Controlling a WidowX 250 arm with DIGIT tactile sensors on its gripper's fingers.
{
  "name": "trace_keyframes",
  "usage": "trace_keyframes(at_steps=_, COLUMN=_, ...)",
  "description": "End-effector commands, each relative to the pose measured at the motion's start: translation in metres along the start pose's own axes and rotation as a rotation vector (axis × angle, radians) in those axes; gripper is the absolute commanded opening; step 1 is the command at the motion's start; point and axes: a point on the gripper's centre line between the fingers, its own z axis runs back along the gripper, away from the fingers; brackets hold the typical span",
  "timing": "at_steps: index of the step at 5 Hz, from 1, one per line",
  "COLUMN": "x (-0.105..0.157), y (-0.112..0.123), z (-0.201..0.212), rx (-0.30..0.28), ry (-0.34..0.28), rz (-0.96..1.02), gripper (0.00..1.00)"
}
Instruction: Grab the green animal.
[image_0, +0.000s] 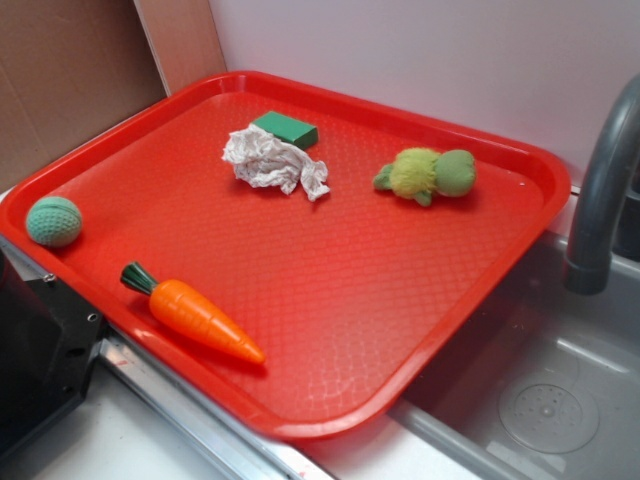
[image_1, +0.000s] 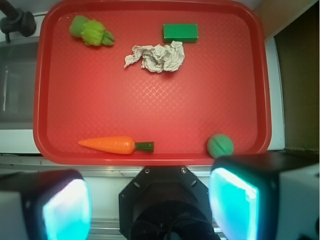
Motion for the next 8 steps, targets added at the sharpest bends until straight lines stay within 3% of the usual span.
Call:
trace_keyframes(at_steps=1, x=0.000, y=0.000, z=0.000, rx=0.000, ry=0.000, rz=0.000, gripper=1.00)
trace_keyframes(at_steps=3, x=0.039, y=0.002, z=-0.025, rx=0.100, ry=-0.102, rz=-0.184, gripper=1.00)
trace_keyframes(at_steps=4, x=0.064, y=-0.006, z=-0.040, rx=0.126, ry=-0.187, rz=-0.353, gripper=1.00)
trace_keyframes(at_steps=6, x=0.118, y=-0.032, z=-0.080, rx=0.056, ry=-0.332, rz=-0.490, gripper=1.00)
trace_keyframes(at_steps=7, x=0.145, y=-0.050, z=-0.107, rx=-0.019, ry=-0.358, rz=-0.547, gripper=1.00)
trace_keyframes(at_steps=8, x=0.162, y=-0.067, z=-0.130, rx=-0.049, ry=-0.362, rz=-0.619, gripper=1.00)
